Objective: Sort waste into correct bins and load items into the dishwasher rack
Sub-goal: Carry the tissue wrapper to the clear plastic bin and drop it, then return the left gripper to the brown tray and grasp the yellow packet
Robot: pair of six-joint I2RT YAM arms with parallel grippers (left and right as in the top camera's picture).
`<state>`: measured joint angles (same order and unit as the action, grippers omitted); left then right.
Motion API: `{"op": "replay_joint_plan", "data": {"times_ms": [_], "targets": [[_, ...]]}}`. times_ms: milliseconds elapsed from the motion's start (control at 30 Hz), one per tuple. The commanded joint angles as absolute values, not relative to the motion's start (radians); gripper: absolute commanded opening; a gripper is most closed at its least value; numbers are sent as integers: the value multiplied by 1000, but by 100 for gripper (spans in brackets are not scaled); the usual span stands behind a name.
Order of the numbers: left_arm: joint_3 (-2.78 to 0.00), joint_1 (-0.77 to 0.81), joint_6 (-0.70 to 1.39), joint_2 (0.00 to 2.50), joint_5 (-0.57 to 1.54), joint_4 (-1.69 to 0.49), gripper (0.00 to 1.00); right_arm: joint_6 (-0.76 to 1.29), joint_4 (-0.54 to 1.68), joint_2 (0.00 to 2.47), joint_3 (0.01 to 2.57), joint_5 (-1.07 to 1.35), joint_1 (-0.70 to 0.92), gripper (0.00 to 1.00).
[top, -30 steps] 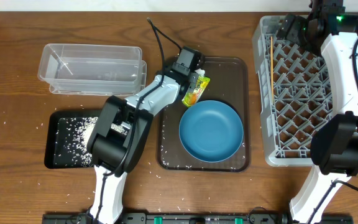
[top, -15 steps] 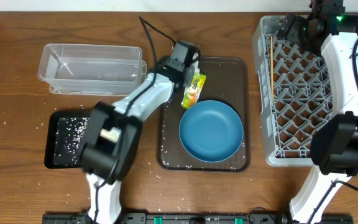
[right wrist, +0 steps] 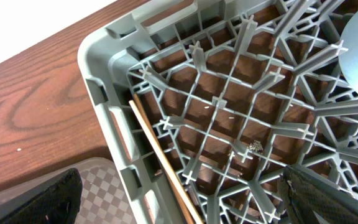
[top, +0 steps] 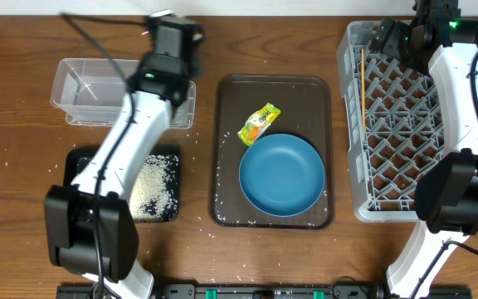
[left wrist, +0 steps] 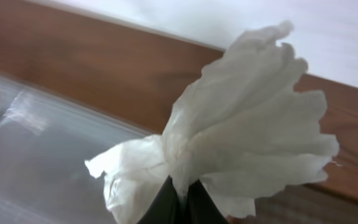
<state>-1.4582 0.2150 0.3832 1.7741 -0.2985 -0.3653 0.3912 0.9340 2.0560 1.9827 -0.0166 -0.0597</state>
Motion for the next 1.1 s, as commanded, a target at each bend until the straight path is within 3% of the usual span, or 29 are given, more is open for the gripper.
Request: {"op": "replay_joint_plan", "data": {"times_ms": [0, 67, 100, 267, 333, 400, 467, 567, 633, 767, 1067], "targets": [[-1459, 146, 572, 1790, -326, -408, 8, 404, 935, 2059, 1982, -18, -64, 99], [-1459, 112, 621, 1792, -323, -439, 17, 403, 935, 2059, 1982, -18, -64, 99], [-1459, 98, 642, 1792, -323, -457, 28, 404, 935, 2059, 1982, -18, -64, 99], [-1459, 75, 672, 1792, -322, -515, 31, 404, 935, 2059, 1982, -18, -64, 99], [-1459, 77, 671, 1792, -290, -523, 37, 403, 935, 2059, 1982, -18, -64, 99], [-1459, 79, 663, 1792, -183, -527, 38, 403, 935, 2059, 1982, -18, -64, 99], [-1459, 86, 555, 1792, 2, -517, 30, 403, 935, 2059, 1982, -18, -64, 99], [-1459, 124, 276, 1792, 320, -487, 26, 403, 935, 2059, 1982, -18, -64, 99], [-1459, 170, 128, 1792, 421, -487, 28, 404, 935, 2059, 1982, -18, -64, 99], [-1444, 285, -48, 1794, 387, -492, 43, 403, 935, 2059, 1982, -18, -64, 99], [-1431, 471, -105, 1871, 264, -461, 48, 403, 935, 2059, 1982, -18, -64, 99]]}}
